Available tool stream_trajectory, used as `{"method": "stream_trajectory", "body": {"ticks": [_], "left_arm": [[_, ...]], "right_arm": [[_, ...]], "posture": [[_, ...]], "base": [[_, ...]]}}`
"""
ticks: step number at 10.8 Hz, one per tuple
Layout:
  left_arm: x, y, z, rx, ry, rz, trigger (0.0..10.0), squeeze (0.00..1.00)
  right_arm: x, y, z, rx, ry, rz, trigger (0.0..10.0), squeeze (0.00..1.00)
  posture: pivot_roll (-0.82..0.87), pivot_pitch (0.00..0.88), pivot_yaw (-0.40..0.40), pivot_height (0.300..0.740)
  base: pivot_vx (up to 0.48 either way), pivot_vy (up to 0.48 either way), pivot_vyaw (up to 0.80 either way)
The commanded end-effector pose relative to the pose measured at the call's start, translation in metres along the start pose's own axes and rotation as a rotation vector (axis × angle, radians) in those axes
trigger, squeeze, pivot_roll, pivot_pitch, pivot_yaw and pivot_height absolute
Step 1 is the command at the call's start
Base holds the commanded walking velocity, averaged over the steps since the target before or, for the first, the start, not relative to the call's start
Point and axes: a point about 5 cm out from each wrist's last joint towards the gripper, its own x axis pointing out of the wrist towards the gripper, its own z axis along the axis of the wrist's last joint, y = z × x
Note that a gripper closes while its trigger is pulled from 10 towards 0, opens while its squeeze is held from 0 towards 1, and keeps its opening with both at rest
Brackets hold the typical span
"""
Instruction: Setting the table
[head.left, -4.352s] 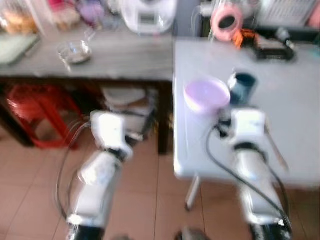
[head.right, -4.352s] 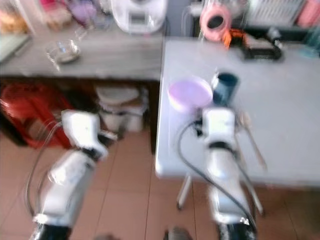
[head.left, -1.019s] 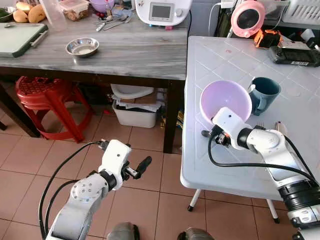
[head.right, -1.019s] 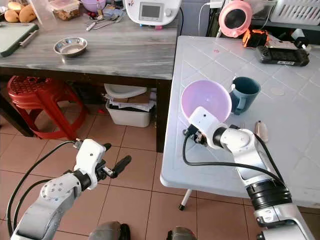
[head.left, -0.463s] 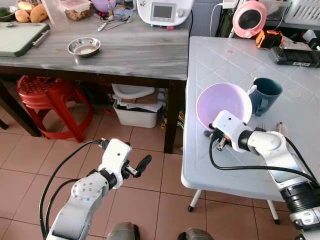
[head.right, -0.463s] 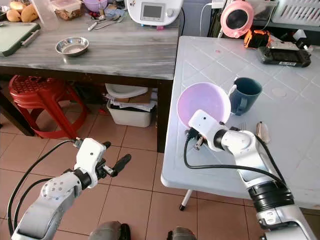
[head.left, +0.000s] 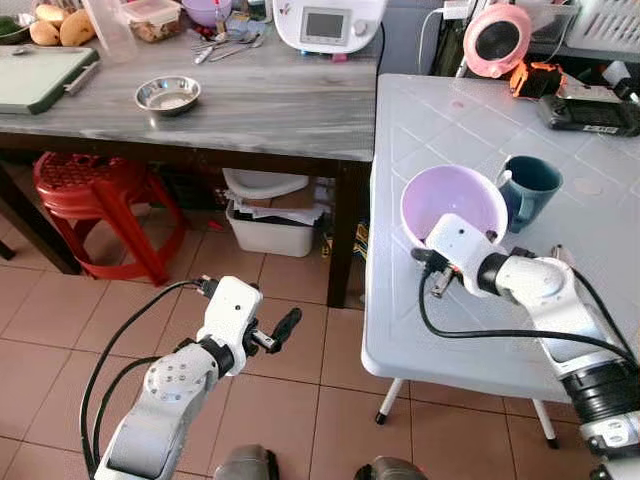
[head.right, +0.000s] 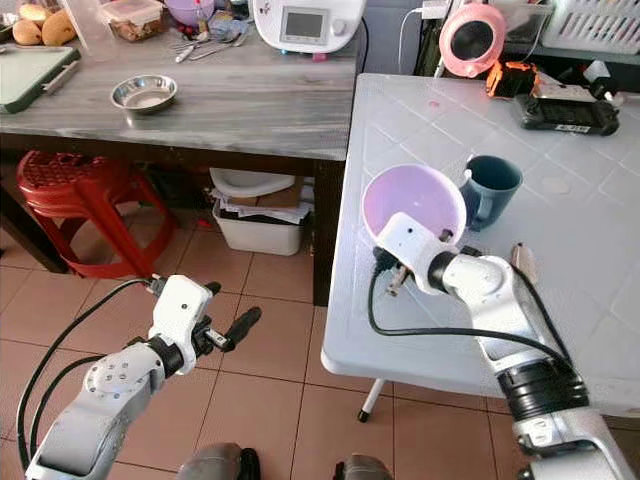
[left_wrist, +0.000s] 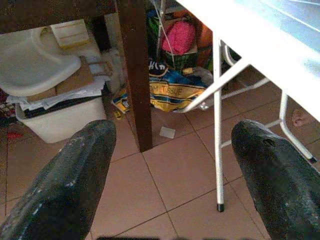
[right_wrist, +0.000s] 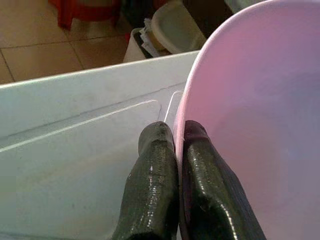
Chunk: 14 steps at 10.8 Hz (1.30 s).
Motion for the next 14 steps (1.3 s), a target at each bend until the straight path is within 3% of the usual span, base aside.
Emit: {"method": "stream_trajectory", "body": {"ticks": [1,3,4,5,6,7,9,11,14], "left_arm": [[0.000,0.006,0.002,0.006,-0.007,0.034,10.0,0.00],[0.003,0.012,0.009,-0.014,-0.064,0.096,10.0,0.00],[0.007,0.017,0.018,-0.026,-0.122,0.136,10.0,0.00],[0.010,0.021,0.020,-0.012,-0.134,0.155,10.0,0.00],[0.012,0.023,0.023,0.001,-0.153,0.167,10.0,0.00],[0.017,0.025,0.029,0.010,-0.187,0.183,10.0,0.00],[0.020,0.030,0.035,0.024,-0.235,0.245,10.0,0.00],[0.022,0.026,0.034,0.015,-0.245,0.240,10.0,0.00],[0.024,0.026,0.035,0.032,-0.267,0.242,10.0,0.00]], "right_arm": [[0.001,0.004,-0.002,0.013,-0.007,-0.005,0.0,0.00],[0.005,0.009,0.009,0.054,-0.096,-0.096,0.0,0.00],[0.009,0.016,0.024,0.067,-0.209,-0.209,0.0,0.00],[0.010,0.023,0.033,0.080,-0.270,-0.241,0.0,0.00],[0.010,0.027,0.039,0.095,-0.307,-0.266,2.3,0.00],[0.009,0.034,0.051,0.089,-0.378,-0.295,10.0,0.00],[0.006,0.045,0.060,0.126,-0.443,-0.337,10.0,0.00],[0.003,0.052,0.062,0.158,-0.463,-0.373,10.0,0.00],[0.003,0.053,0.062,0.163,-0.459,-0.389,10.0,0.00]], "posture": [[0.03,0.025,0.011,0.740],[0.03,0.012,0.001,0.740],[0.03,0.000,-0.005,0.740],[0.03,0.000,0.000,0.740],[0.02,0.000,0.002,0.740],[0.02,0.000,0.005,0.740],[0.02,0.000,0.003,0.740],[0.02,0.000,0.003,0.740],[0.01,0.000,0.002,0.740]], "base": [[0.000,0.000,0.00],[0.000,0.000,0.00],[0.000,0.000,0.00],[0.000,0.000,0.00],[0.000,0.000,0.00],[0.000,0.480,0.00],[0.000,0.480,0.00],[0.000,0.480,0.00],[0.000,0.479,0.00]]}}
